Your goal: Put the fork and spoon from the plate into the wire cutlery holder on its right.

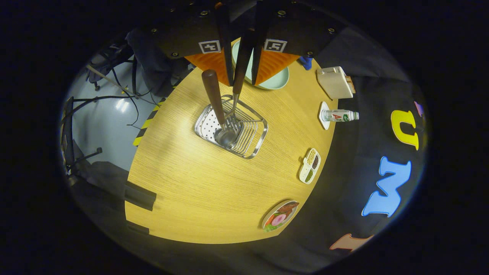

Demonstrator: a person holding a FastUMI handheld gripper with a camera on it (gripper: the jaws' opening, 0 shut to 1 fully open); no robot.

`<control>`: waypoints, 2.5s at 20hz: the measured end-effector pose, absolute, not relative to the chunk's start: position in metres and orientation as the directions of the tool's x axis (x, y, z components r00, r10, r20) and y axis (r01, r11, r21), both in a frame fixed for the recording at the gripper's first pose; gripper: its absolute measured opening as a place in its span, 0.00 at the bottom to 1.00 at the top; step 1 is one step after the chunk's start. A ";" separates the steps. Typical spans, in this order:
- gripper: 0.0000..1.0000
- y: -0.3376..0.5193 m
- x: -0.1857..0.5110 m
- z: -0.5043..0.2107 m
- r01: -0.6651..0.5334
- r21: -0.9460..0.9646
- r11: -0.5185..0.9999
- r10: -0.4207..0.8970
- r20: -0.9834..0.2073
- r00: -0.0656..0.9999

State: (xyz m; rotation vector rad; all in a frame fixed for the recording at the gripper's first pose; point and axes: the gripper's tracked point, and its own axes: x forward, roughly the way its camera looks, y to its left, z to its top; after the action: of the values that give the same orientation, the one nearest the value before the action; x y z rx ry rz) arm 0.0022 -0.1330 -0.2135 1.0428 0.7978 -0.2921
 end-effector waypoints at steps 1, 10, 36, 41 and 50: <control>0.30 -0.132 0.002 -0.208 0.557 0.672 0.488 0.153 -0.694 0.704; 0.87 -0.130 0.001 -0.203 0.555 0.696 0.455 0.150 -0.674 0.723; 0.87 -0.028 0.036 -0.107 0.226 0.631 0.742 0.227 -0.554 0.801; 0.87 -0.028 0.047 -0.041 0.113 0.509 0.853 0.128 -0.415 0.901; 0.87 -0.068 0.035 0.052 0.171 0.197 0.965 -0.164 -0.052 0.985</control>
State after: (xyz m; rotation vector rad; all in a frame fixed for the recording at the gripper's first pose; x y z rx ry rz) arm 0.0348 -0.0681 0.0522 0.2020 0.0349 -0.1698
